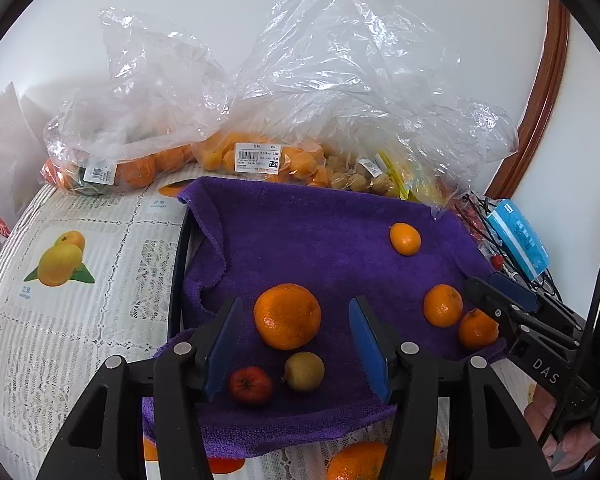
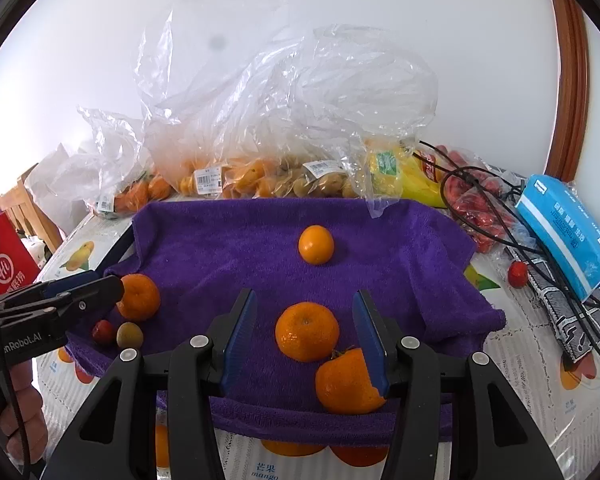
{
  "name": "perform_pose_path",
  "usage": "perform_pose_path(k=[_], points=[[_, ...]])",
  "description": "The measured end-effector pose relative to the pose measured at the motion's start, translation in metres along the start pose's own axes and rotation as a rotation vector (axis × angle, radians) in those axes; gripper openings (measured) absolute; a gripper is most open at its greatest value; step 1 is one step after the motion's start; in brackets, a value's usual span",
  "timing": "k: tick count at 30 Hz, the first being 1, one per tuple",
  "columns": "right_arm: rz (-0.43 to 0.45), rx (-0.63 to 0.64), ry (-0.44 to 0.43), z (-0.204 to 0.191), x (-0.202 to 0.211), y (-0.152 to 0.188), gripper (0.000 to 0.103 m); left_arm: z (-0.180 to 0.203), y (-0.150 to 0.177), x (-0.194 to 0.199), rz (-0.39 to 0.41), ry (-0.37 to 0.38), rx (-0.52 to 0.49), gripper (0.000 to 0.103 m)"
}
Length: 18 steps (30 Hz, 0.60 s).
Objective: Organize fruits
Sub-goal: 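Lift both open tools away from the towel toward the loose oranges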
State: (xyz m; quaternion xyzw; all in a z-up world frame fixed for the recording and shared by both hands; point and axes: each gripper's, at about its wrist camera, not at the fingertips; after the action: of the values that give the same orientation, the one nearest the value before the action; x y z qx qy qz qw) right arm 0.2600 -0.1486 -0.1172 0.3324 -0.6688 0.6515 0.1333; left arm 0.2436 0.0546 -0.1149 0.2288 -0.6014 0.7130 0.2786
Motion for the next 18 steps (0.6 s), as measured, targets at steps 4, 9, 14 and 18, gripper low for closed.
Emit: perform_pose_path(k=[4, 9, 14, 18], points=[[0.01, 0.0, 0.0, -0.001, 0.003, 0.0, 0.052, -0.001, -0.001, 0.005, 0.015, 0.006, 0.009, 0.056], [0.015, 0.011, 0.01, -0.002, 0.004, 0.001, 0.056, 0.0, -0.001, 0.006, 0.012, 0.004, 0.001, 0.058], [0.016, 0.011, 0.002, -0.004, 0.007, 0.002, 0.056, 0.0, -0.002, 0.01, 0.017, -0.002, 0.006, 0.059], [0.038, -0.006, -0.002, -0.006, 0.019, -0.002, 0.057, -0.001, -0.003, 0.014, 0.008, 0.002, 0.013, 0.059]])
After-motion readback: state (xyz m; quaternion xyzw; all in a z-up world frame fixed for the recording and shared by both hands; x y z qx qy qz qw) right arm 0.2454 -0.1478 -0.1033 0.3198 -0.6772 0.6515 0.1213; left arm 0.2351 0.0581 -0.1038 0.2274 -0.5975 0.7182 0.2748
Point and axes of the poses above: each gripper's, at about its wrist camera, not at the fingertips, and x roughly against the way its jaws point, z to its right, y to its underside, and after that the axes turned 3 degrees about -y, right-handed
